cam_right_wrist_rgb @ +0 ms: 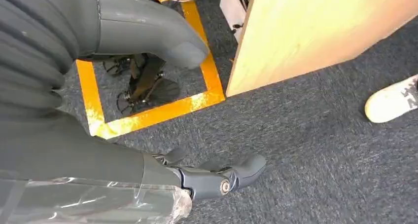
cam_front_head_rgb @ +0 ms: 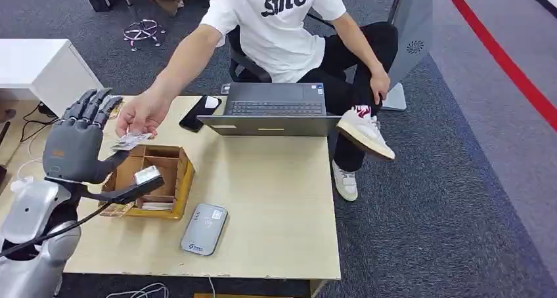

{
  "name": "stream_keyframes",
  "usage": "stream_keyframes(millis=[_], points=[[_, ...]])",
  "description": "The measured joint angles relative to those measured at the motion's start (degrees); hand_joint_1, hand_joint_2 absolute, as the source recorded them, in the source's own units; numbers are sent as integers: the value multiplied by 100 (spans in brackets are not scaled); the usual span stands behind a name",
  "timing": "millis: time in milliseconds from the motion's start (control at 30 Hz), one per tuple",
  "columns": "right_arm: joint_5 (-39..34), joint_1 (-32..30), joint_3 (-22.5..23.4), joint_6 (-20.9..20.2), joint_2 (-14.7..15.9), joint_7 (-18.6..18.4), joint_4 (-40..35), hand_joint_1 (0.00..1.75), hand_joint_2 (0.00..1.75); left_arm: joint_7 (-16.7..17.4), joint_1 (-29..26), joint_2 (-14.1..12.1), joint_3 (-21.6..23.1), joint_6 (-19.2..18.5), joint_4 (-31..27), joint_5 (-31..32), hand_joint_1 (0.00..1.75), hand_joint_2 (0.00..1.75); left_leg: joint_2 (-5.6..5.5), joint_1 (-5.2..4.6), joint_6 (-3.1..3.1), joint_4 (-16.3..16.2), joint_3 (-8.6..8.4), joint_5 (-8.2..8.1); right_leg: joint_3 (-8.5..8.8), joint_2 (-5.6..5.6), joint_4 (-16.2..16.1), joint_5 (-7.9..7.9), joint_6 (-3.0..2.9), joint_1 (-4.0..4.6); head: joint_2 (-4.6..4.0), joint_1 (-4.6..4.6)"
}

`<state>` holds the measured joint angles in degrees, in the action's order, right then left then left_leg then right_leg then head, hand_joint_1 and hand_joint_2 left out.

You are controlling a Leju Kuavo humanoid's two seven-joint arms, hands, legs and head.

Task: Pass the card to the sensor for recognition and then transmit it.

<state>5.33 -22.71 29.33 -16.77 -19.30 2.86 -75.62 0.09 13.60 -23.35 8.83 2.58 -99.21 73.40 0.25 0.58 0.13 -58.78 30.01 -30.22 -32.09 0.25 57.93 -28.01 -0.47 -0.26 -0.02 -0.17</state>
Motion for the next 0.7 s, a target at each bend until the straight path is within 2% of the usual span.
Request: stream_keyframes(millis=[233, 567, 700], points=[[253, 156, 184, -236, -2, 101, 192, 0, 175, 286, 290, -387, 253, -70, 336, 817, 175, 175, 0, 1, -1, 0, 2, 0, -1, 0, 1, 0, -1, 2, 0, 0], [253, 157, 184, -236, -2, 100, 192, 0, 175, 286, 290, -387, 253, -70, 336, 817, 175, 175, 0, 1, -1, 0, 2, 0, -1, 0, 1, 0, -1, 2, 0, 0], [186, 158, 214, -251, -2, 74, 212, 0, 175, 310, 285, -476, 291, -57, 393, 850, 175, 175, -1, 2, -1, 0, 3, 0, -1, -1, 1, 0, -1, 2, 0, -2]])
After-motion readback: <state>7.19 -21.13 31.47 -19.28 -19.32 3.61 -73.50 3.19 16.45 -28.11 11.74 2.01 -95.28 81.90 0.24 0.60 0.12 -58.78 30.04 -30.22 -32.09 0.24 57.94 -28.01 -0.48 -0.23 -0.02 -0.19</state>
